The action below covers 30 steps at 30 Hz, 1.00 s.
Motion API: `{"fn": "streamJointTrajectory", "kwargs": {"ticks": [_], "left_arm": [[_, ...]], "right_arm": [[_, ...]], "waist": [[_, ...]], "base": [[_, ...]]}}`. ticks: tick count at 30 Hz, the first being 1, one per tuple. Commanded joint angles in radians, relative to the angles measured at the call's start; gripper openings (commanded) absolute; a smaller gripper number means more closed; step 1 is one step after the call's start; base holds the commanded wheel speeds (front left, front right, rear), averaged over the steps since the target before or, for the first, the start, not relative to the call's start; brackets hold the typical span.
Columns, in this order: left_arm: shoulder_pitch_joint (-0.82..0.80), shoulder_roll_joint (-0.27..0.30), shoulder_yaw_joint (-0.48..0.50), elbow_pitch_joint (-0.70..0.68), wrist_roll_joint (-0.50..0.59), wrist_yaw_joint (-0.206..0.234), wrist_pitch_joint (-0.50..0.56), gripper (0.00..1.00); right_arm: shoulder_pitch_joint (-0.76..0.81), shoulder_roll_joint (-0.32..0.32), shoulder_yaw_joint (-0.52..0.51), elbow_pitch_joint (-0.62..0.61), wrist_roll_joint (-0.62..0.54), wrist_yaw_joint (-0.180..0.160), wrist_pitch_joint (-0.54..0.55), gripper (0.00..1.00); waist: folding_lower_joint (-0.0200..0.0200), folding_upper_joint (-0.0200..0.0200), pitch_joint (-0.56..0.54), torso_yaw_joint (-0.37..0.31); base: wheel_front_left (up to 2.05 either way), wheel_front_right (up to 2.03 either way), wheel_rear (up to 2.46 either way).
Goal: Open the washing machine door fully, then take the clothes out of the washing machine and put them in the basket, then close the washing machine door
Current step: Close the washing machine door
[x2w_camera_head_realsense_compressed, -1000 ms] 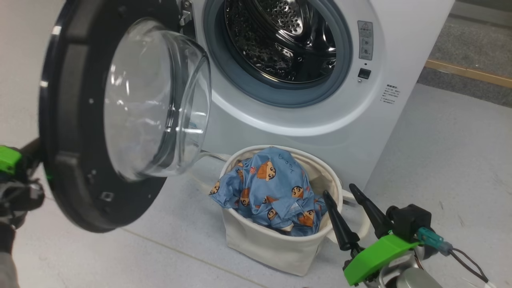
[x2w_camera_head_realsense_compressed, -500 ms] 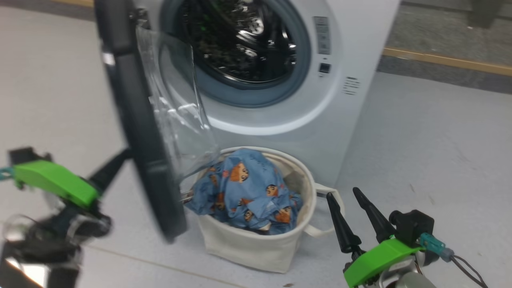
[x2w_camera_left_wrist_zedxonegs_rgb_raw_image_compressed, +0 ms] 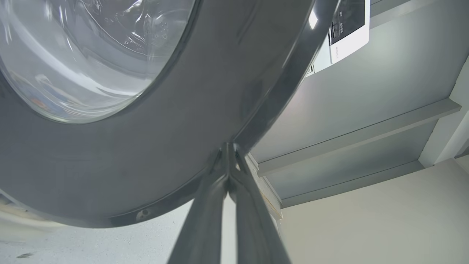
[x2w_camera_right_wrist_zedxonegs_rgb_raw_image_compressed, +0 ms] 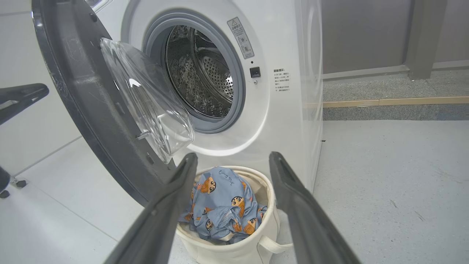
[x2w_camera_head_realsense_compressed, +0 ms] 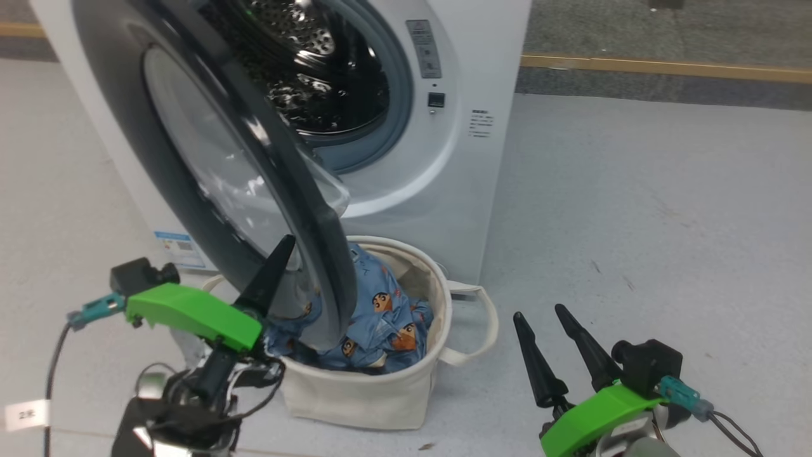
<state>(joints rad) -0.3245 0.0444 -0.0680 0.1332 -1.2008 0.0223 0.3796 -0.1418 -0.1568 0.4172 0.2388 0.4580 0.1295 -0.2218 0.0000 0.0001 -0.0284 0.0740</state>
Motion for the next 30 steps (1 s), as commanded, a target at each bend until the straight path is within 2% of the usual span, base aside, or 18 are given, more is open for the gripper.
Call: {"fn": "streamJointTrajectory", "kwargs": {"ticks": [1, 7, 14, 16, 17, 23, 25, 30], "left_arm": [[-0.063, 0.008, 0.026, -0.027, -0.003, -0.010, -0.015, 0.00], [-0.056, 0.017, 0.008, 0.002, 0.021, -0.030, -0.070, 0.00], [0.006, 0.087, 0.022, -0.066, 0.064, -0.018, -0.065, 0.00], [0.030, 0.111, 0.033, -0.103, 0.082, -0.012, -0.071, 0.97], [0.042, 0.124, 0.037, -0.122, 0.093, -0.013, -0.076, 1.00], [0.112, 0.185, 0.073, -0.215, 0.151, -0.033, -0.123, 1.00], [0.137, 0.214, 0.076, -0.226, 0.202, -0.043, -0.153, 1.00], [0.205, 0.323, 0.057, -0.222, 0.430, -0.090, -0.290, 1.00]], "right_arm": [[-0.046, 0.009, 0.019, -0.028, 0.002, 0.001, -0.013, 1.00], [-0.043, 0.011, 0.014, -0.017, 0.007, 0.001, -0.022, 1.00], [-0.042, 0.016, -0.002, -0.020, 0.004, 0.001, -0.029, 1.00], [-0.041, 0.017, -0.007, -0.021, 0.003, 0.001, -0.031, 1.00], [-0.040, 0.017, -0.009, -0.020, 0.003, 0.001, -0.031, 1.00], [-0.042, 0.020, -0.008, -0.020, 0.001, 0.001, -0.034, 1.00], [-0.043, 0.019, -0.006, -0.020, -0.002, 0.001, -0.035, 1.00], [-0.042, 0.012, -0.003, -0.030, -0.014, 0.001, -0.035, 1.00]], "waist": [[0.0000, -0.0001, 0.000, -0.007], [0.0000, -0.0001, 0.006, -0.009], [0.0000, -0.0001, 0.019, 0.017], [0.0000, -0.0001, 0.022, 0.025], [0.0000, -0.0001, 0.023, 0.030], [0.0000, -0.0001, 0.020, 0.048], [0.0000, -0.0001, 0.015, 0.050], [0.0000, -0.0001, 0.007, 0.051]], "base": [[0.00, 0.00, 0.00], [0.00, 0.00, 0.00], [0.00, 0.00, 0.00], [0.00, 0.00, 0.00], [0.00, 0.00, 0.00], [0.00, 0.00, 0.00], [0.00, 0.00, 0.00], [0.00, 0.00, 0.00]]}}
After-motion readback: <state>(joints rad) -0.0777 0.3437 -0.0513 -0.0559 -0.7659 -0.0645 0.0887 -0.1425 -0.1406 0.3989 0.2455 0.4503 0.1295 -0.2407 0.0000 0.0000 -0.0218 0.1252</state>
